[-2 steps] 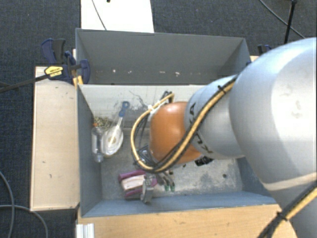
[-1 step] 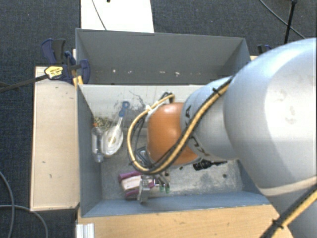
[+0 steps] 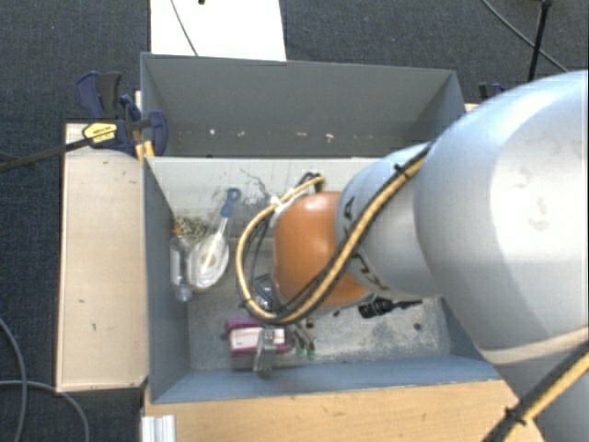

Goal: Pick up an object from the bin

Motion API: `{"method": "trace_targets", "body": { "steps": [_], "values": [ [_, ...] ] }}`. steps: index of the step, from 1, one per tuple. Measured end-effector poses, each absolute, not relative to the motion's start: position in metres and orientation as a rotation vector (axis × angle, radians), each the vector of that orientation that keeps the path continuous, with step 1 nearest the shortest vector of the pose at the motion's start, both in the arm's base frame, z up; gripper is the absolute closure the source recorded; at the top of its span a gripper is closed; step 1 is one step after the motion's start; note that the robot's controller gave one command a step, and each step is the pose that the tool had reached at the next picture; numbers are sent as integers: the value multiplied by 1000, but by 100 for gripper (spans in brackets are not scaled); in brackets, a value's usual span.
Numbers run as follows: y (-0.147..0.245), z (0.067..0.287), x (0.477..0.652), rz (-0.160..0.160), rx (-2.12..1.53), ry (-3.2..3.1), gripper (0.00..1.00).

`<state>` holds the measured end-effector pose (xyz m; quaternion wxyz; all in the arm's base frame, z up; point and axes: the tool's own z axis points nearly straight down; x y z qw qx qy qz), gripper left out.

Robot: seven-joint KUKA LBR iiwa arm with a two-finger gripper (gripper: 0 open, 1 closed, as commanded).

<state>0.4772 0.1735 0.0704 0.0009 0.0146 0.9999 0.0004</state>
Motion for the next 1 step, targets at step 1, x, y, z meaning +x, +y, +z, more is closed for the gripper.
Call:
{"method": "trace_targets", "body": {
  "steps": [1],
  "values": [
    [174,152,479,5,44,3133,100]
  ]
}}
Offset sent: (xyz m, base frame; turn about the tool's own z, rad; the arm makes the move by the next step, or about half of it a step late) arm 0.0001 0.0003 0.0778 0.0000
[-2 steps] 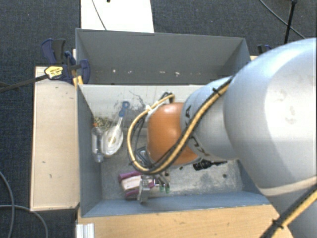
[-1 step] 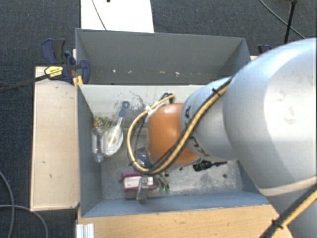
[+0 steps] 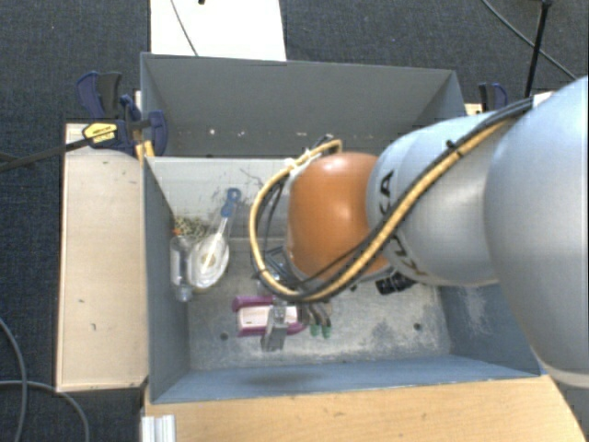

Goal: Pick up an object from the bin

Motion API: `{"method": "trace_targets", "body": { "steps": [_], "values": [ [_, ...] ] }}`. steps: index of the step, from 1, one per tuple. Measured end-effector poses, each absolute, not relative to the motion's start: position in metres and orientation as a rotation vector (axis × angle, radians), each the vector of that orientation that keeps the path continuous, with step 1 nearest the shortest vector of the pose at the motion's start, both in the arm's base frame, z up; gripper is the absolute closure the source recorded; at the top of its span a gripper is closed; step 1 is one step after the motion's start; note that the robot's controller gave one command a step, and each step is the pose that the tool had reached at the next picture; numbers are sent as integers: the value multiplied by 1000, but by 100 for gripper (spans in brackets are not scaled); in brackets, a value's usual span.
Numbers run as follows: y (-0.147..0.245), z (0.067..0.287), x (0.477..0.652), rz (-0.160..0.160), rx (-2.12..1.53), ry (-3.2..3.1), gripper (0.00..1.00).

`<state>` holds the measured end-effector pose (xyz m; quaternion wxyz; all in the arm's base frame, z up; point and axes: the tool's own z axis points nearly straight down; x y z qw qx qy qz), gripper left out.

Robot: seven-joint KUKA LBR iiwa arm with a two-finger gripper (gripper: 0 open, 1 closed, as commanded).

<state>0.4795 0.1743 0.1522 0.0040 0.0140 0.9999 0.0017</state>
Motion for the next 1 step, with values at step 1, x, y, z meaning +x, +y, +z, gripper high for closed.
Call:
{"method": "trace_targets", "body": {
  "steps": [1],
  "values": [
    [175,158,480,2,43,3139,100]
  ]
}}
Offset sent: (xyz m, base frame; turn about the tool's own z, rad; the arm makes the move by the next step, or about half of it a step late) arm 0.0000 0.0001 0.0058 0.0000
